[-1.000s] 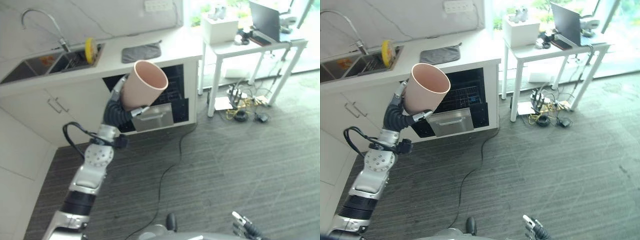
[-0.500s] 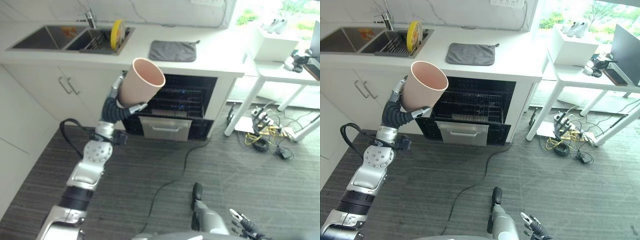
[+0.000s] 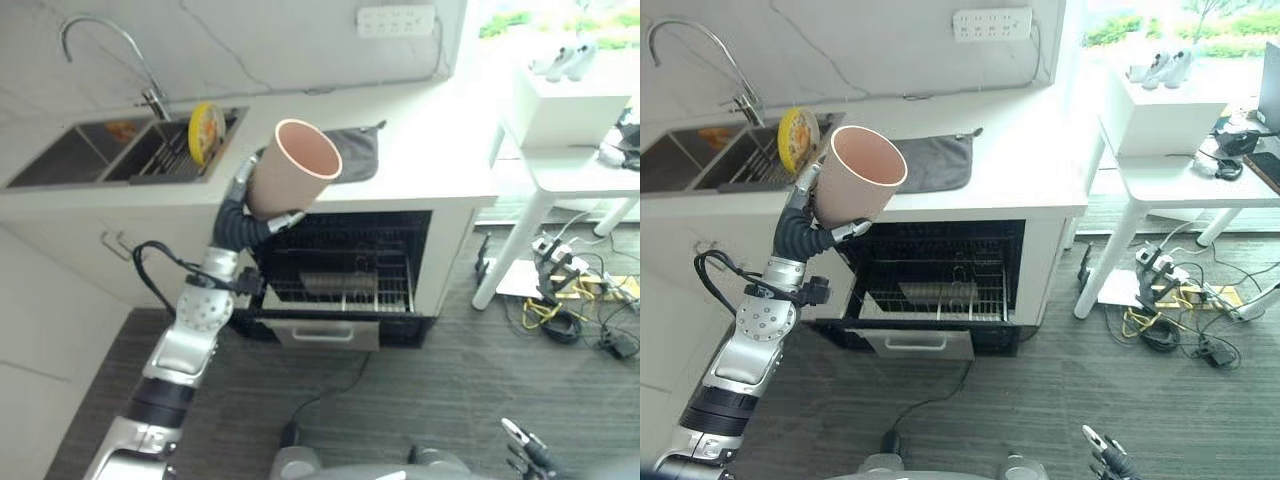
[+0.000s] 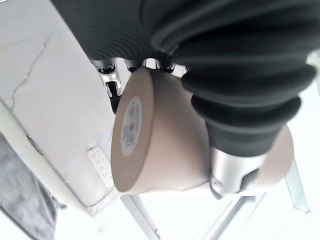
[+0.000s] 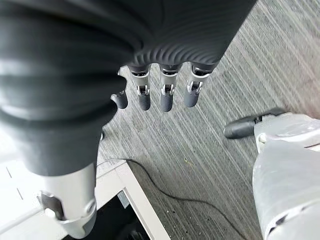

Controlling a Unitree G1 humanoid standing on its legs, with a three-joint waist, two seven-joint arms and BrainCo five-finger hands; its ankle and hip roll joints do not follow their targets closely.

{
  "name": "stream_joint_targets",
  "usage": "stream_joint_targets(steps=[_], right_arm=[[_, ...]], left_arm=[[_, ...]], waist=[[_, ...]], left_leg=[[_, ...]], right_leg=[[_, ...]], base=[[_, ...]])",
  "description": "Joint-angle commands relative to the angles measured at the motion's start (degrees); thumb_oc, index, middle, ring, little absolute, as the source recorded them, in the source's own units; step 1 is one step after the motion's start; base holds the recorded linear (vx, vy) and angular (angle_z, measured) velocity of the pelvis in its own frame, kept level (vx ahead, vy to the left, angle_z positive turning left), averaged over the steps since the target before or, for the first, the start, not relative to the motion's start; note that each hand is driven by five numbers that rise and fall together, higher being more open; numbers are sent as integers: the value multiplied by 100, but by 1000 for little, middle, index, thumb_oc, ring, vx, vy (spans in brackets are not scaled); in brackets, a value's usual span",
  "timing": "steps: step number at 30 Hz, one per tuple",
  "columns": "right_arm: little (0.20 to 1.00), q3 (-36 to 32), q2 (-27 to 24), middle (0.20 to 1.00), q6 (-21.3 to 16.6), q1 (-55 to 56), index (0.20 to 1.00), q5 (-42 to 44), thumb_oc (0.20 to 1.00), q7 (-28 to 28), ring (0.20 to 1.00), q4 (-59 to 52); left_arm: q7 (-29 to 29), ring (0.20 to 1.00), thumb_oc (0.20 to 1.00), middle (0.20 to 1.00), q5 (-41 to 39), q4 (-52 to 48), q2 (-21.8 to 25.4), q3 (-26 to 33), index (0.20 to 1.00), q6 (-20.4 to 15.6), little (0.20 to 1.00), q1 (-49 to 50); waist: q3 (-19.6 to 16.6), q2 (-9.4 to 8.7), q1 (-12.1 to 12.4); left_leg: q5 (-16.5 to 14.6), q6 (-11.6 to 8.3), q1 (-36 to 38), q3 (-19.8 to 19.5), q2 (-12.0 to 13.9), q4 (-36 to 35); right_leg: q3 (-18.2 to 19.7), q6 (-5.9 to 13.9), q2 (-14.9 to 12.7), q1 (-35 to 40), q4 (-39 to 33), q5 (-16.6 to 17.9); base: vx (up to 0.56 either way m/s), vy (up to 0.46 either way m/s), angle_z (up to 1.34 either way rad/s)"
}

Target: Place the dishes in the dishwasher.

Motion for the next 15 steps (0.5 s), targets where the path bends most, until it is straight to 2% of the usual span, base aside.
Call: stream_joint_targets(steps=[1,2,3,4,5,7,8,9,11,14,15], right_arm=[[1000,-164,458,1000,-92,-90,1000,351,1000,-162,1000,-189],[1000,-181,477,1000,-77,-74,1000,371,1000,-170,1000,-191],[1000,-234,612,1000,-59,-32,1000,262,1000,-169,1000,-104],[1000,-185,679,1000,-14,-39,1000,172,1000,-160,1000,-103],[1000,-1,767,1000,27,-101,1000,74,1000,-198,1000,-213],[1000,5,768,1000,32,-93,1000,47,1000,-198,1000,-214],[1000,0,768,1000,44,-94,1000,68,1000,-229,1000,-190],[1000,5,764,1000,68,-106,1000,45,1000,-246,1000,-217],[1000,8,799,1000,-37,-147,1000,769,1000,-427,1000,-369],[1000,-240,687,1000,-558,-157,1000,1095,1000,-688,1000,-855],[1000,-392,686,1000,-675,-150,1000,1829,1000,-1009,1000,-1195]], left_arm=[[67,200,200,200,-64,-307,281,98,200,-261,200,-279],[79,200,200,200,-48,-272,294,68,200,-263,200,-315],[192,200,200,200,30,-135,353,-59,200,-168,200,-487],[251,200,200,200,80,-113,398,-17,200,-86,200,-474],[313,200,200,200,-8,-192,544,109,200,13,200,-415],[269,200,200,200,-94,-208,609,135,200,29,200,-410],[162,200,200,200,-133,-206,585,151,200,8,200,-388],[124,200,200,200,-130,-257,528,158,200,4,200,-337],[108,200,200,200,-239,-254,370,51,200,-66,200,-231],[96,200,200,200,-914,-278,77,-53,200,-47,200,-83],[444,200,200,200,-1192,-175,-96,-73,200,27,200,-3]], waist=[[-172,-154,26],[-174,-162,13],[-203,-224,12],[-225,-251,100],[-252,-307,181],[-242,-347,163],[-261,-368,164],[-288,-370,187],[-375,-385,203],[-423,-402,147],[-420,-407,120]], left_leg=[[-306,461,102,221,-504,107],[-321,497,120,269,-535,88],[-425,711,198,448,-770,-40],[-484,802,260,649,-868,-131],[-546,910,376,1022,-985,-338],[-593,949,397,1067,-1018,-343],[-568,963,423,1104,-1020,-399],[-536,928,435,1208,-967,-441],[-468,830,449,1470,-801,-477],[-391,690,488,1571,-679,-432],[-388,650,530,1565,-666,-418]], right_leg=[[188,490,-477,-318,467,-297],[185,524,-529,-326,467,-258],[153,693,-704,-429,474,108],[-29,744,-760,-528,524,294],[-248,794,-526,-751,335,418],[-226,800,-485,-785,230,478],[-183,787,-428,-729,85,412],[-296,763,-400,-618,-93,384],[-515,688,-354,-363,-382,336],[-547,551,-207,-56,-724,301],[-533,537,-176,15,-804,320]], base=[[93,473,28],[50,337,40],[54,399,8],[65,480,-94],[41,234,-119],[77,11,-122],[112,-102,-57],[121,-131,37],[113,-158,39],[78,-132,0],[83,-118,-9]])
